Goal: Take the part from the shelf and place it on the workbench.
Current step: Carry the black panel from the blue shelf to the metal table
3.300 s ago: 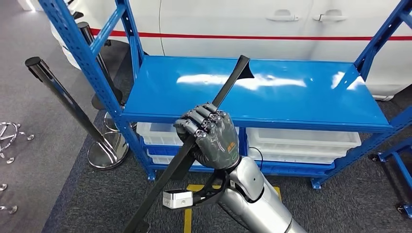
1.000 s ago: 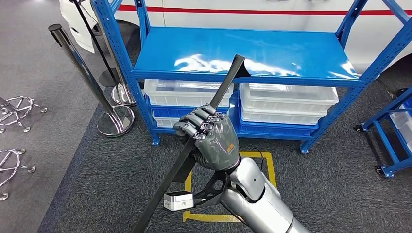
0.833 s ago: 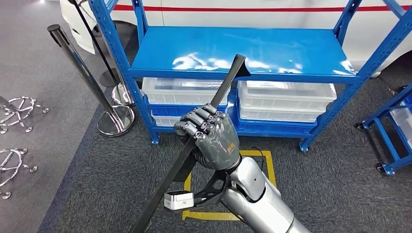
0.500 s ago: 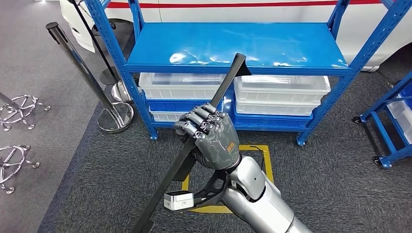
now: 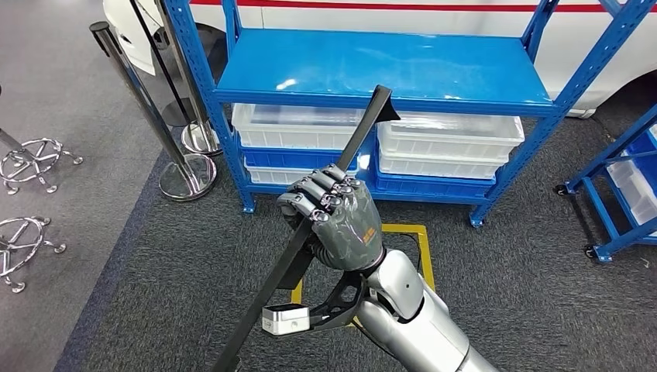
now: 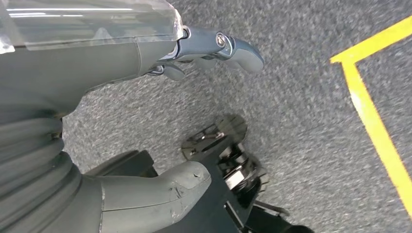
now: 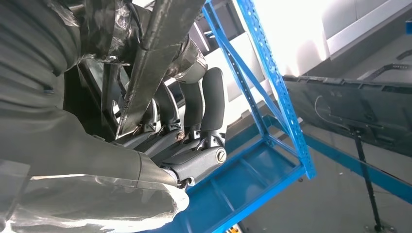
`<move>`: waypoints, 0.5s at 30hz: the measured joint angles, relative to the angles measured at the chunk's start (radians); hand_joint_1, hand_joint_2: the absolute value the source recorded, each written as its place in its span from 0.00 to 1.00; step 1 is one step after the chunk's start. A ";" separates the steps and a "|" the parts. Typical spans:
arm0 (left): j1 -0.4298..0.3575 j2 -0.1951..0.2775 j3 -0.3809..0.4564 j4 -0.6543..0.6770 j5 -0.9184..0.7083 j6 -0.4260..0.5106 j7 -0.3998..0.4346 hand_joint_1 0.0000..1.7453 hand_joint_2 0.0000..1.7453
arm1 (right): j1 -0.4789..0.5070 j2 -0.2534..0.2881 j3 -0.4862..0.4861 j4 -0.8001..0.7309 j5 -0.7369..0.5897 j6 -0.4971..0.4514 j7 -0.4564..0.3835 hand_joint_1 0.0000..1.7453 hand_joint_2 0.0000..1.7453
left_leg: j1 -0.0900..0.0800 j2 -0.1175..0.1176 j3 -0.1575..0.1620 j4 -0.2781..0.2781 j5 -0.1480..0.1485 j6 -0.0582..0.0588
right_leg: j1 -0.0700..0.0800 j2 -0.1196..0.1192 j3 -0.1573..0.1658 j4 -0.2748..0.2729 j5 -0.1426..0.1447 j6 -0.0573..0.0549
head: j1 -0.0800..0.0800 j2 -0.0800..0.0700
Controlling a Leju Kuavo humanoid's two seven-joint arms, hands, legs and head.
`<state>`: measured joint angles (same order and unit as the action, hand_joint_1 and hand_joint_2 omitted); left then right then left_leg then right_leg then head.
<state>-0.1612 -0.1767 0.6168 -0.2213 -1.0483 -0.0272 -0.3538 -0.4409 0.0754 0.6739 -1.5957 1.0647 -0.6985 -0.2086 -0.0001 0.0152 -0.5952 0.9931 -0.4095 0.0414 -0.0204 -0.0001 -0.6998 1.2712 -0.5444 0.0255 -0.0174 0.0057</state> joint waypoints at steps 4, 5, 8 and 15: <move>0.009 0.002 -0.004 0.000 -0.013 0.006 0.031 0.00 1.00 | -0.002 -0.001 0.001 -0.001 0.001 0.000 0.003 1.00 1.00 | 0.001 -0.001 -0.034 0.027 0.012 -0.018 | 0.002 0.000 0.144 -0.210 0.047 -0.010 | 0.001 0.000; 0.014 0.004 -0.005 0.000 -0.016 0.007 0.040 0.00 1.00 | -0.002 -0.001 0.002 -0.002 0.002 0.000 0.005 1.00 1.00 | 0.001 -0.002 -0.037 0.029 0.016 -0.026 | 0.006 0.002 0.145 -0.218 0.046 -0.018 | 0.001 0.000; 0.033 0.011 -0.009 0.000 -0.019 0.009 0.057 0.00 1.00 | 0.001 -0.001 0.002 -0.004 0.005 0.000 0.008 1.00 1.00 | 0.004 -0.003 -0.049 0.041 0.011 -0.046 | 0.004 0.003 0.133 -0.226 0.064 -0.042 | 0.002 0.000; 0.062 0.026 -0.009 0.000 -0.013 0.010 0.061 0.00 1.00 | 0.024 -0.001 0.001 -0.009 0.003 0.000 -0.007 1.00 1.00 | 0.012 -0.006 -0.091 0.268 -0.144 -0.065 | 0.007 -0.001 0.067 -0.224 0.116 -0.057 | 0.001 0.000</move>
<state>-0.0988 -0.1511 0.6077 -0.2209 -1.0611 -0.0167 -0.2924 -0.4166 0.0742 0.6744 -1.6043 1.0681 -0.6988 -0.2152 0.0120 0.0094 -0.6864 1.2611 -0.5538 -0.0240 -0.0138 -0.0009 -0.6332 1.0468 -0.4288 -0.0318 -0.0164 0.0057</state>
